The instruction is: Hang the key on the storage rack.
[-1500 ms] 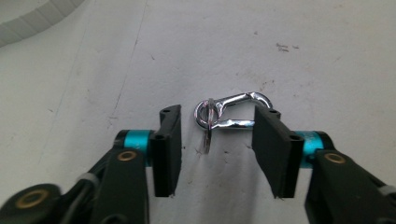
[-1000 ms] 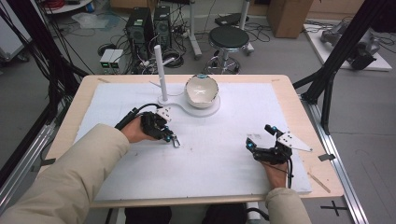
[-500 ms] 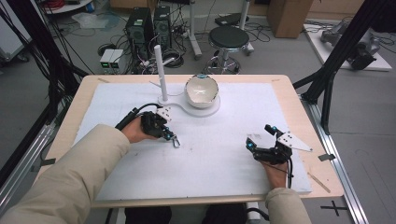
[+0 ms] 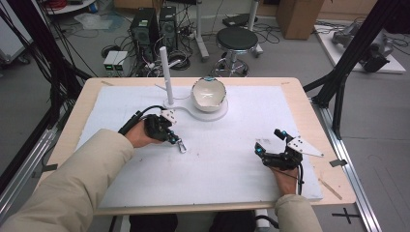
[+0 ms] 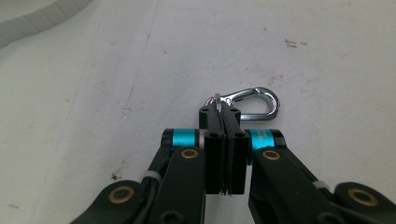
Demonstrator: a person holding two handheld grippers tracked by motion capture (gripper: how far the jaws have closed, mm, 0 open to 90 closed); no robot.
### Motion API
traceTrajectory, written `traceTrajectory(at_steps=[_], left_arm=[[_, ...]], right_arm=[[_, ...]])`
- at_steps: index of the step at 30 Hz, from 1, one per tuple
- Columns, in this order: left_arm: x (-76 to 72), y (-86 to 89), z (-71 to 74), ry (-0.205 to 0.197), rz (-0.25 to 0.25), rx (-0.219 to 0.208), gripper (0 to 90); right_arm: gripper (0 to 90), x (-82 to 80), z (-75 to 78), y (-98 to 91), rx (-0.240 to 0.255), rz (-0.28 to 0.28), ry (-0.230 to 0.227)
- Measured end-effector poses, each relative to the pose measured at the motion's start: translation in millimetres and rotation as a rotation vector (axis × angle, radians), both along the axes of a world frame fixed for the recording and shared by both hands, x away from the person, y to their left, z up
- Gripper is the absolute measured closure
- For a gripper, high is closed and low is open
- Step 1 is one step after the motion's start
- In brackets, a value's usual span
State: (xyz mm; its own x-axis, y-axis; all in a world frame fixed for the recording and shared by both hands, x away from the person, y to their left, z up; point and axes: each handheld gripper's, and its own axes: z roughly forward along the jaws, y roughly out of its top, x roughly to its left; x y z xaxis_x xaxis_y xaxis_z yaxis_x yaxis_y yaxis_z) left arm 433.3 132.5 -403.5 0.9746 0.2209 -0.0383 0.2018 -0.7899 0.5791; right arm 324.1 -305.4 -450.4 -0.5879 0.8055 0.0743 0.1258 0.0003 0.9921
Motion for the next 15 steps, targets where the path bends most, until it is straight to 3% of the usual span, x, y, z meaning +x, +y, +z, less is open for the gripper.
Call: traceTrajectory(at_steps=[9,15], left_arm=[[5.2,26.9,23.5,0.004,0.066,-0.115,88.5],[8.6,49.7,37.8,-0.004,0.136,-0.222,88.5]], right_arm=[[0.5,0.5,0.0,-0.4,-0.001,0.001,-0.005],[0.5,0.2,0.0,-0.4,0.006,0.002,0.003]])
